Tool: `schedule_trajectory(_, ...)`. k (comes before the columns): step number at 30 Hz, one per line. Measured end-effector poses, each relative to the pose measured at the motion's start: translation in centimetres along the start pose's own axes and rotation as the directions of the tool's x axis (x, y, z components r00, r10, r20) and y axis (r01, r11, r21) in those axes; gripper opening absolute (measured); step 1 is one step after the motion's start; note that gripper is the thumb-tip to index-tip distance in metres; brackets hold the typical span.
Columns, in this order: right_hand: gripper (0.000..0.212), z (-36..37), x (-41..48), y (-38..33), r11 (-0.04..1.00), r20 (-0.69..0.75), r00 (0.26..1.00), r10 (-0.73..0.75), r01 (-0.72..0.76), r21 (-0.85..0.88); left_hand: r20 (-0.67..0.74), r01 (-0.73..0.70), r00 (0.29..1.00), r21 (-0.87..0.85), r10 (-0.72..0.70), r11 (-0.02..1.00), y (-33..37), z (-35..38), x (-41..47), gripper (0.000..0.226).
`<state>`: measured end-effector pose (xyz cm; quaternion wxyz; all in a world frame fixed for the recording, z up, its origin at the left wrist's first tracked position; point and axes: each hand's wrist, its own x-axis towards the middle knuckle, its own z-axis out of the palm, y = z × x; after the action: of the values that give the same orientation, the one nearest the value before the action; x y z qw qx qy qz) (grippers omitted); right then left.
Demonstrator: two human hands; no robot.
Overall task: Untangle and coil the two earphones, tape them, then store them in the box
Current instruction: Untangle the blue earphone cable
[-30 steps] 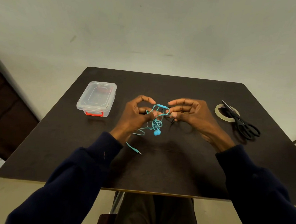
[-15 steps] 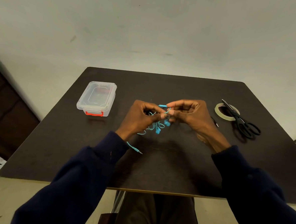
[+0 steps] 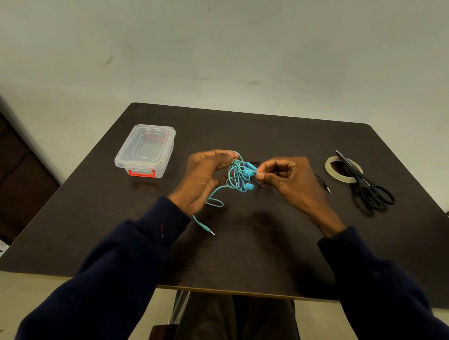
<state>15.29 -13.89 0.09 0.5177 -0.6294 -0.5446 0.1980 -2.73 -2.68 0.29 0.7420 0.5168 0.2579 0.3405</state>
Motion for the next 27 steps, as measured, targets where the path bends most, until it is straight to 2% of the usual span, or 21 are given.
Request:
schedule_trajectory(3,0.002,0.2,0.2,0.2,0.998,0.0,1.0,-0.002,0.002,-0.069,0.086,0.067,0.995,-0.126,-0.056,0.99,0.2,-0.1,0.0,0.018)
schedule_trajectory(6,0.007,0.3,0.3,0.0,0.999,-0.042,0.999,0.01,-0.012,-0.05,0.129,0.06,0.99,-0.078,-0.049,0.995,0.6,-0.1,0.0,0.02)
schedule_trajectory(10,0.008,0.4,0.2,-0.3,0.99,-0.032,0.999,-0.037,0.033,-0.138,0.087,0.01,0.996,-0.077,-0.003,0.997,0.5,-0.3,0.4,0.014)
schedule_trajectory(14,0.007,0.4,0.1,-0.6,0.976,-0.062,0.991,-0.117,0.103,-0.192,-0.043,0.068,0.996,-0.168,-0.077,0.983,-0.1,-0.9,0.7,0.009)
schedule_trajectory(18,0.004,0.6,-0.1,-0.9,0.999,-0.129,0.99,-0.05,0.049,-0.011,-0.105,-0.008,0.994,0.074,0.015,0.997,-0.4,-1.1,0.2,0.018)
schedule_trajectory(21,0.009,1.1,0.2,-1.0,0.996,-0.151,0.989,-0.001,0.015,0.086,-0.045,-0.052,0.997,0.17,0.061,0.984,-0.4,-0.9,0.0,0.026)
schedule_trajectory(25,0.011,1.7,0.6,-1.4,0.997,-0.196,0.98,-0.035,0.046,0.055,0.084,-0.099,0.993,0.193,0.084,0.976,-0.4,-0.9,0.1,0.033)
schedule_trajectory(27,0.012,1.8,0.8,-1.6,0.997,-0.201,0.978,-0.052,0.063,0.045,0.133,-0.173,0.981,0.242,0.144,0.955,-0.5,-0.8,0.2,0.033)
